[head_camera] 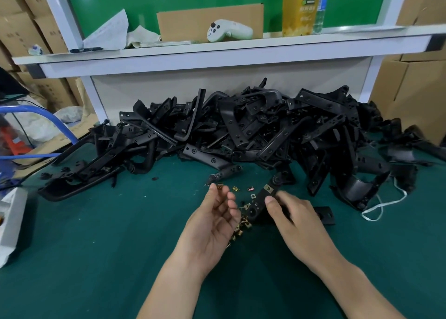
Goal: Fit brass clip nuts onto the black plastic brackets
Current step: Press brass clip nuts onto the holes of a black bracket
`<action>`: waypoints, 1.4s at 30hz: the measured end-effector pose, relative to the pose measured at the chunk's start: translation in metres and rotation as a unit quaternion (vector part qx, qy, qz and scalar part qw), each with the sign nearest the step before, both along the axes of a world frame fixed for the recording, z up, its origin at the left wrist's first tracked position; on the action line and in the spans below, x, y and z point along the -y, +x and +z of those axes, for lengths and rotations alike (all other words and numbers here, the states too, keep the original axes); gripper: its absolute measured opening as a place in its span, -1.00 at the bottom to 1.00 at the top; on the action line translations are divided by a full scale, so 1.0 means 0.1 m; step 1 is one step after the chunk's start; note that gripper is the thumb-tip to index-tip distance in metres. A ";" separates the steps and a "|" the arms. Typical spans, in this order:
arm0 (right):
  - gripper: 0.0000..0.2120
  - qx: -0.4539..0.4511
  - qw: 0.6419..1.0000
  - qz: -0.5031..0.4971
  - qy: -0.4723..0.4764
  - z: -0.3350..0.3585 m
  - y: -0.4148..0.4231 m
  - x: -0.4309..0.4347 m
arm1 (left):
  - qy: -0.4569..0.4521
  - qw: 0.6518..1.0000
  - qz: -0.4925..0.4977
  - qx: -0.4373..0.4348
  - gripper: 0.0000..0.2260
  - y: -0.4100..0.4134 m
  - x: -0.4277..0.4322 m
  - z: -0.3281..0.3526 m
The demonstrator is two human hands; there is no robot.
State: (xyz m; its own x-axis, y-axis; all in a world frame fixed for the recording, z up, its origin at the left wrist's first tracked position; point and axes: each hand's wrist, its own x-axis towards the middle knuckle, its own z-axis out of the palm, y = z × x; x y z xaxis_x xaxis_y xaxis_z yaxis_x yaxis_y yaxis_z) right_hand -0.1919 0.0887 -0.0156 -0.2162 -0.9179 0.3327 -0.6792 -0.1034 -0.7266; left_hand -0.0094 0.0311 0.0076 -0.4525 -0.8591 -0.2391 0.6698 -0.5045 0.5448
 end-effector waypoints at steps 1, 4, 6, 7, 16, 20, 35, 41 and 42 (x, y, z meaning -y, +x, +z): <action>-0.69 0.000 1.000 0.001 0.000 0.00 0.00 0.00 | 0.000 1.000 0.001 0.005 -0.73 0.00 0.00 0.00; -0.68 -0.002 1.000 0.006 -0.001 0.01 0.00 0.00 | -0.001 1.000 0.003 0.018 -0.72 -0.01 -0.01 0.01; -0.68 -0.005 1.000 0.008 -0.003 0.01 0.00 -0.01 | 0.005 1.000 0.007 0.017 -0.72 -0.01 -0.01 0.01; -0.69 -0.007 1.000 0.007 -0.002 0.01 0.00 -0.01 | 0.008 1.000 0.008 0.015 -0.72 0.00 -0.01 0.02; -0.74 -0.002 1.000 0.010 -0.007 0.00 0.00 0.00 | 0.014 0.999 0.009 0.029 -0.76 -0.02 -0.02 0.04; -0.75 -0.014 1.000 0.005 -0.012 0.00 0.01 0.00 | -0.002 0.999 0.007 0.046 -0.78 -0.03 -0.02 0.05; -0.73 -0.006 1.000 0.006 -0.017 0.01 0.01 0.00 | -0.216 0.943 0.021 0.252 -0.83 -0.08 -0.09 -0.04; -0.71 -0.015 1.000 0.007 -0.026 0.01 0.02 0.02 | -0.275 0.893 0.014 0.355 -0.79 -0.11 -0.13 -0.05; -0.72 -0.018 0.999 0.008 -0.028 0.00 0.02 0.03 | -0.282 0.888 0.014 0.364 -0.78 -0.11 -0.14 -0.04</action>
